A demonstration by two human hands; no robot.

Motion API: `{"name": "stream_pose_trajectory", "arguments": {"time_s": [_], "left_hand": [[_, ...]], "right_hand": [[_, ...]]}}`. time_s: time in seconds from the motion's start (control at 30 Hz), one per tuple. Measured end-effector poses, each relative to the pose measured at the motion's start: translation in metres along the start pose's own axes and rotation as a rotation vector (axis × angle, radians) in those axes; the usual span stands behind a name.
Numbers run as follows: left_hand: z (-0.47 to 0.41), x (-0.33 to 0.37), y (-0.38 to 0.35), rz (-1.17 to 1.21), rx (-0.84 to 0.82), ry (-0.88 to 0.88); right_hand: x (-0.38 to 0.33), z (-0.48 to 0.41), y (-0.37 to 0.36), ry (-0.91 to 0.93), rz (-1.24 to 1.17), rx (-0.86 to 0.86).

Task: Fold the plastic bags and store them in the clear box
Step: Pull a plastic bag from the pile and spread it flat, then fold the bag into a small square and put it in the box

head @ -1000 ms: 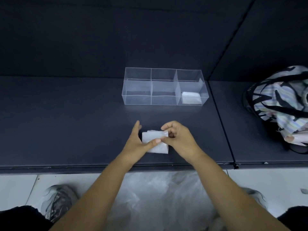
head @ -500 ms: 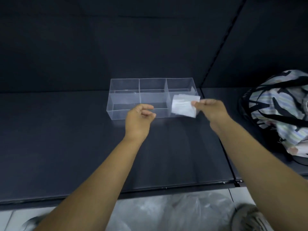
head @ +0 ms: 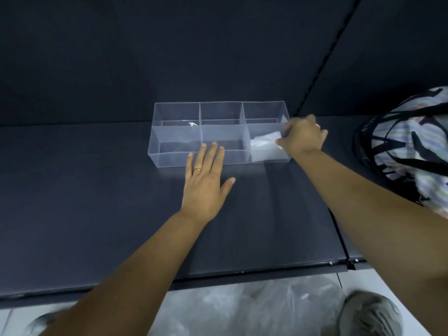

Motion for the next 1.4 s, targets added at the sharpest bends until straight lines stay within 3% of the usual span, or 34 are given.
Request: {"name": "stream_pose_trajectory", "arguments": {"time_s": [0.13, 0.2, 0.27, 0.33, 0.37, 0.4, 0.53, 0.63, 0.7, 0.8, 0.87, 0.97, 1.03, 1.13, 1.23, 1.3, 1.4], "left_hand": [[0.052, -0.012, -0.005, 0.016, -0.061, 0.057], [0.091, -0.023, -0.016, -0.031, -0.159, 0.112], [0.127, -0.033, -0.023, -0.088, -0.218, 0.163], [0.157, -0.036, -0.022, -0.084, -0.212, 0.193], [0.169, -0.035, -0.021, -0.073, -0.209, 0.203], [0.179, -0.034, -0.019, -0.070, -0.208, 0.210], [0.201, -0.028, -0.020, -0.088, -0.249, 0.228], [0.201, -0.030, -0.022, -0.088, -0.295, 0.238], [0.202, -0.030, -0.022, -0.101, -0.333, 0.233], [0.198, -0.028, -0.014, -0.016, -0.432, 0.252], [0.191, -0.019, 0.004, 0.174, -0.528, 0.323], [0.183, 0.020, 0.038, 0.935, -0.667, 0.424], [0.178, 0.051, 0.062, 1.247, -0.688, 0.341], [0.172, 0.068, 0.074, 1.333, -0.670, 0.262], [0.169, 0.057, 0.078, 1.295, -0.543, 0.391], [0.170, 0.043, 0.076, 1.333, -0.454, 0.506], [0.170, 0.030, 0.076, 1.480, -0.408, 0.605]], "right_hand": [[0.005, 0.040, 0.028, 0.071, -0.262, 0.133], [0.006, 0.079, 0.033, 0.112, -0.421, 0.104], [0.013, 0.130, 0.019, 0.073, -0.623, -0.159], [0.027, 0.199, -0.009, -0.129, -0.813, -0.647], [0.038, 0.233, -0.020, -0.221, -0.788, -0.821], [0.052, 0.260, -0.027, -0.267, -0.712, -0.869], [0.102, 0.299, -0.036, -0.353, -0.337, -0.402], [0.106, 0.322, -0.052, -0.326, -0.012, -0.486], [0.099, 0.326, -0.051, -0.224, 0.009, -0.464], [0.086, 0.317, -0.029, -0.120, -0.432, -0.395], [0.070, 0.308, -0.005, -0.103, -0.767, -0.403], [0.042, 0.289, 0.028, -0.082, -1.060, -0.413], [0.027, 0.277, 0.045, -0.073, -1.205, -0.427], [0.016, 0.266, 0.062, -0.081, -1.333, -0.473], [0.024, 0.253, 0.070, -0.199, -1.448, -0.408], [0.031, 0.251, 0.073, -0.187, -1.353, -0.406], [0.031, 0.267, 0.068, 0.009, -1.187, -0.650]]}}
Point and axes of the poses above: each hand's wrist, its own z-axis away from the middle knuckle, its own y-axis out of the back of the hand, x = y × z, the point moved 6 cm from there along -z, towards the middle knuckle, and after that the axes turned 5 degrees about -z, right-handed, at the moved point
